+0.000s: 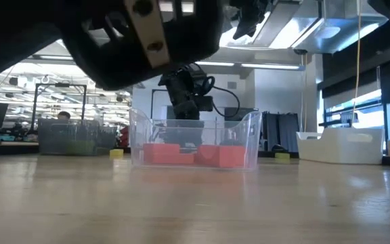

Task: Sort & place blocks by color
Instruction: Put the green block into the black bin

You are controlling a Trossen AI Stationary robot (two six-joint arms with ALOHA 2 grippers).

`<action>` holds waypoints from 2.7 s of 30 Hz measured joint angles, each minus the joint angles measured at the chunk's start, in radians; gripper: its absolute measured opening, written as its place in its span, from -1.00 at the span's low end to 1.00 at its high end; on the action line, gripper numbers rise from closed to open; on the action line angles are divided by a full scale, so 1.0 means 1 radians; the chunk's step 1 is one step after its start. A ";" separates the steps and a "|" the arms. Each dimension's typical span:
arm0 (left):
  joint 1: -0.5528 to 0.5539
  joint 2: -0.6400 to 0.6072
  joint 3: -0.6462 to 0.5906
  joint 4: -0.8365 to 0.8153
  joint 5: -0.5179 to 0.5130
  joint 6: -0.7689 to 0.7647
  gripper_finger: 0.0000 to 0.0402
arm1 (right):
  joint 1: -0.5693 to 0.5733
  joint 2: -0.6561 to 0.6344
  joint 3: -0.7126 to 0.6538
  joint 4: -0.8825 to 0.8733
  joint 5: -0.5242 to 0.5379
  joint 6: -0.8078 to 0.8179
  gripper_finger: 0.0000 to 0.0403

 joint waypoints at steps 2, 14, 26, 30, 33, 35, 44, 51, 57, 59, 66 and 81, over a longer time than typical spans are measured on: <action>0.007 -0.001 0.002 0.002 0.009 0.000 -1.00 | 0.000 0.000 0.000 0.000 0.000 0.000 -1.00; 0.017 -0.001 0.002 0.018 0.040 0.005 -1.00 | 0.000 0.000 0.000 0.001 0.000 0.000 -1.00; 0.032 0.016 0.000 0.042 0.103 -0.050 -1.00 | 0.000 0.000 0.000 0.000 -0.001 0.003 -1.00; 0.038 0.013 0.002 0.040 0.098 -0.048 -1.00 | 0.000 0.000 0.000 0.000 -0.001 0.003 -1.00; 0.039 0.014 0.002 0.040 0.121 -0.047 -1.00 | 0.000 0.000 0.000 0.000 0.000 0.003 -1.00; 0.041 0.018 0.002 0.040 0.144 -0.046 -1.00 | 0.000 0.000 0.000 0.000 -0.001 0.003 -1.00; 0.083 0.039 0.000 0.038 0.242 -0.160 -1.00 | 0.000 0.000 0.000 0.000 -0.001 0.003 -1.00; 0.083 0.038 0.001 0.047 0.338 -0.275 -1.00 | 0.000 0.000 0.000 -0.001 -0.001 0.003 -1.00; 0.084 0.038 0.001 0.048 0.261 -0.336 -1.00 | 0.000 0.000 0.000 -0.001 -0.001 0.003 -1.00; 0.084 0.038 0.001 0.047 0.260 -0.338 -1.00 | 0.000 0.000 0.000 -0.001 0.000 0.002 -1.00; 0.089 0.038 0.001 0.046 0.220 -0.467 -1.00 | 0.000 0.000 0.000 -0.001 0.000 0.001 -1.00; 0.086 0.038 0.001 0.085 0.232 -0.366 -1.00 | 0.000 0.001 0.000 0.000 0.000 -0.003 -1.00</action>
